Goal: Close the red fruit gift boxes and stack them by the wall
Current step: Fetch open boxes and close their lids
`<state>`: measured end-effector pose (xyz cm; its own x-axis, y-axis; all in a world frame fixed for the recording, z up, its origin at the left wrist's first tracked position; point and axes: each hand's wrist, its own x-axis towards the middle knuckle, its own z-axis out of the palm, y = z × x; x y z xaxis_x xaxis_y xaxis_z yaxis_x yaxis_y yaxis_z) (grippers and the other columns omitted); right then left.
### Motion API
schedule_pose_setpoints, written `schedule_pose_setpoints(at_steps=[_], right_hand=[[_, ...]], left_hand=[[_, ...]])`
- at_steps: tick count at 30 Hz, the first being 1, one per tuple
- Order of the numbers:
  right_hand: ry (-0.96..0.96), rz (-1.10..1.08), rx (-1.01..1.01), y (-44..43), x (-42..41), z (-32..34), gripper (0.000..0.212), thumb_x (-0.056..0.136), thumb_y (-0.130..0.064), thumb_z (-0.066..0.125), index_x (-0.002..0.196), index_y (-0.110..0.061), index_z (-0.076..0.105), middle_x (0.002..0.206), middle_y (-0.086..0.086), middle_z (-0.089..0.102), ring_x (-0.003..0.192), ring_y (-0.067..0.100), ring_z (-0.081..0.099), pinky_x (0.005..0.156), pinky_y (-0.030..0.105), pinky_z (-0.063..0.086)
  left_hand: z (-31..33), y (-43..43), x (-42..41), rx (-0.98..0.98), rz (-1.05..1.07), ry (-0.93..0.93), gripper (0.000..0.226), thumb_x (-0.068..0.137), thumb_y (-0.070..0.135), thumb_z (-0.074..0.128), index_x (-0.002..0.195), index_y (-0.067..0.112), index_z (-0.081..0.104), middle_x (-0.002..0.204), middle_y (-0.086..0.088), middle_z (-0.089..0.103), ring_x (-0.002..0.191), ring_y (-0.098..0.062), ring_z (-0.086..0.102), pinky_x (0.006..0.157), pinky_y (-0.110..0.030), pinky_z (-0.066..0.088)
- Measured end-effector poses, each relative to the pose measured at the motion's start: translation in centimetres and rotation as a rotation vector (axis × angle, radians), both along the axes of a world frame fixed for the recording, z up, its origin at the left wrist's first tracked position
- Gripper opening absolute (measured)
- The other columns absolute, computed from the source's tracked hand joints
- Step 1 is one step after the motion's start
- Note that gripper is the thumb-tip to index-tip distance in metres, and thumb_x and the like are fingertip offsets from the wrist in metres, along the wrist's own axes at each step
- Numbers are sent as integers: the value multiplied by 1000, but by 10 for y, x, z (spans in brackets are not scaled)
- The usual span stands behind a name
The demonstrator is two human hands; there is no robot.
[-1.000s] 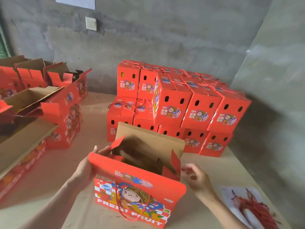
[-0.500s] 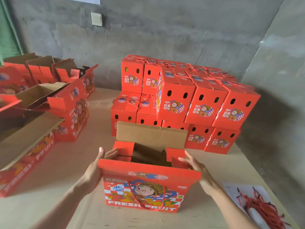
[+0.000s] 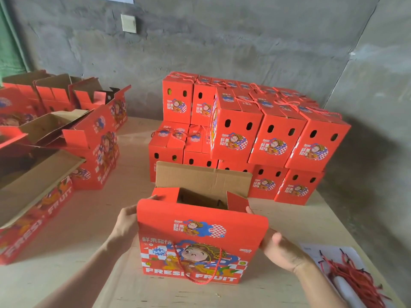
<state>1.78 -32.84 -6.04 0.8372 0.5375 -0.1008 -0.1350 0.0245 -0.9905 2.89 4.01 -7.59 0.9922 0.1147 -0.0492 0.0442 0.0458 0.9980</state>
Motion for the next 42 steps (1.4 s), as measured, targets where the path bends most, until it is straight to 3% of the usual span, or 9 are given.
schedule_pose_setpoints(at_steps=[3,6,8,11,16,22,30,36,42], right_hand=[[-37,-154,-107,8,1,-2,120,45,-69,82,144,-24,32,135,1,58,126,19,52,105,38,39],[-103,-335,-134,18,-1,-10,86,58,-69,75,128,-24,55,119,-2,68,116,20,60,88,25,47],[-167,-436,-138,25,-2,-11,59,76,-55,69,128,-30,54,124,-10,64,120,14,56,96,29,45],[-275,-531,-180,32,-1,-8,61,87,-37,65,140,-44,35,137,-36,40,129,-12,35,106,23,31],[-437,-662,-404,45,1,-11,25,98,-13,50,116,-30,57,115,-11,63,104,20,58,85,27,49],[-592,-844,-548,57,11,-19,17,97,-11,49,103,-5,64,114,0,65,108,18,60,91,32,49],[-645,-836,-620,55,15,-18,18,96,-6,50,106,-2,65,111,5,66,104,17,59,91,25,43],[-618,-756,-688,51,22,-11,15,94,1,52,96,7,66,110,13,63,103,22,57,88,18,38],[-627,-713,-711,48,26,-9,17,93,4,52,88,9,67,107,14,60,100,21,55,84,20,38]], left_hand=[[0,-6,-3,-57,49,-15,26,89,5,47,99,9,70,60,-4,66,47,-9,53,47,-19,47],[-8,-11,-2,-137,153,68,28,94,20,44,73,8,58,55,0,60,45,-3,52,51,-19,44],[-11,-14,-3,-238,135,113,44,100,45,37,83,15,64,74,-2,70,64,-6,65,66,-29,49],[-10,-15,-4,-179,16,23,49,87,69,24,108,48,63,107,5,71,96,-15,69,78,-37,54],[-5,-16,-6,-33,1,-65,35,96,40,41,125,59,46,140,11,47,122,-19,51,101,-50,44],[-7,-19,-5,30,47,-16,19,100,31,39,108,27,56,113,-6,59,86,-21,59,59,-30,49],[-4,-19,4,-6,107,12,19,100,27,44,97,21,62,108,4,64,84,-21,60,62,-33,49],[1,-19,14,312,170,-104,20,97,14,50,81,16,62,108,4,55,94,-15,53,70,-23,42],[4,-21,14,552,181,-170,22,97,13,49,88,6,68,108,3,51,97,-14,50,72,-18,38]])
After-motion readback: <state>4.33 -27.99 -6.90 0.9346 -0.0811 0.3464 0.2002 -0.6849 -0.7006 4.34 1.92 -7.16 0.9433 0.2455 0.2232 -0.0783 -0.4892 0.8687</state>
